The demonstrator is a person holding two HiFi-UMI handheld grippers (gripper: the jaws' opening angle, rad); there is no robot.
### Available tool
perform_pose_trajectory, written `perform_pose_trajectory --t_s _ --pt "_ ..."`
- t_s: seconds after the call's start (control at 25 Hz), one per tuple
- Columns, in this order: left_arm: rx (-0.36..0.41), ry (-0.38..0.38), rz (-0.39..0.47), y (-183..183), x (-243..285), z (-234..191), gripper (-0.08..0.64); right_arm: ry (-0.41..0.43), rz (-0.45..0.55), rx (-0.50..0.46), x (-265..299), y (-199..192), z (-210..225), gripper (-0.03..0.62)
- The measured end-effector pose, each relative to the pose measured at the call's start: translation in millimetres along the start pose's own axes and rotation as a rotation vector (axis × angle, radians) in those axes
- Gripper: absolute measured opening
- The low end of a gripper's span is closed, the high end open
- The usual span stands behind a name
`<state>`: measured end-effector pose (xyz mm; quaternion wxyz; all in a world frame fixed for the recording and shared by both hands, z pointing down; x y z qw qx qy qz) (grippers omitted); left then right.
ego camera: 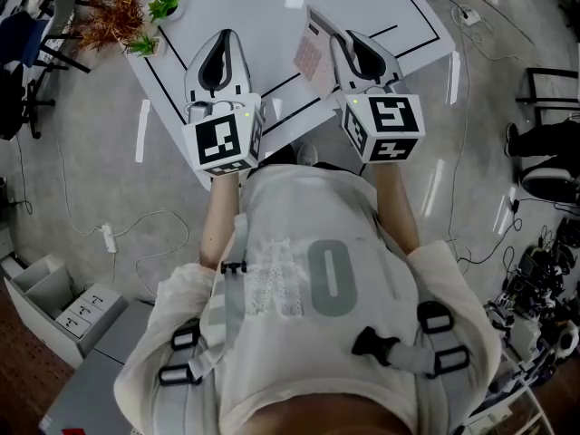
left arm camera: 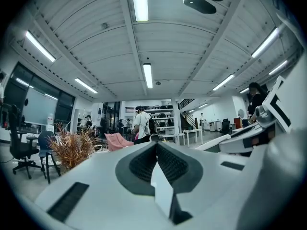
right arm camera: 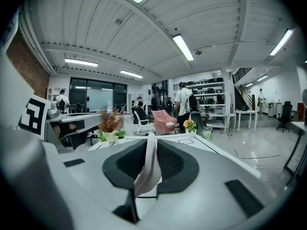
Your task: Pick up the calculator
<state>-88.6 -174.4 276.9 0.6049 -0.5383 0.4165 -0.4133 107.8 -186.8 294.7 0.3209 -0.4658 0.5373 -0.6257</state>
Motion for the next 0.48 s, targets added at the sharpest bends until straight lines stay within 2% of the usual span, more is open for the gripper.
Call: perform_pose_trajectory --t_s 0.48 --pt "0.000 -0.015 0.001 -2.7 5.7 -0.3 0.020 -0.001 -0.012 0.008 1.2 -4.6 1.3 0.072"
Point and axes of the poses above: the fingertips, and each gripper's own axes: x forward along the fingers, z to its right, y out of its top, the point moved 6 cm from there along -x, backward along the fingers, and after that the axes turned 6 degrees about -y, right-handed, at the moved point
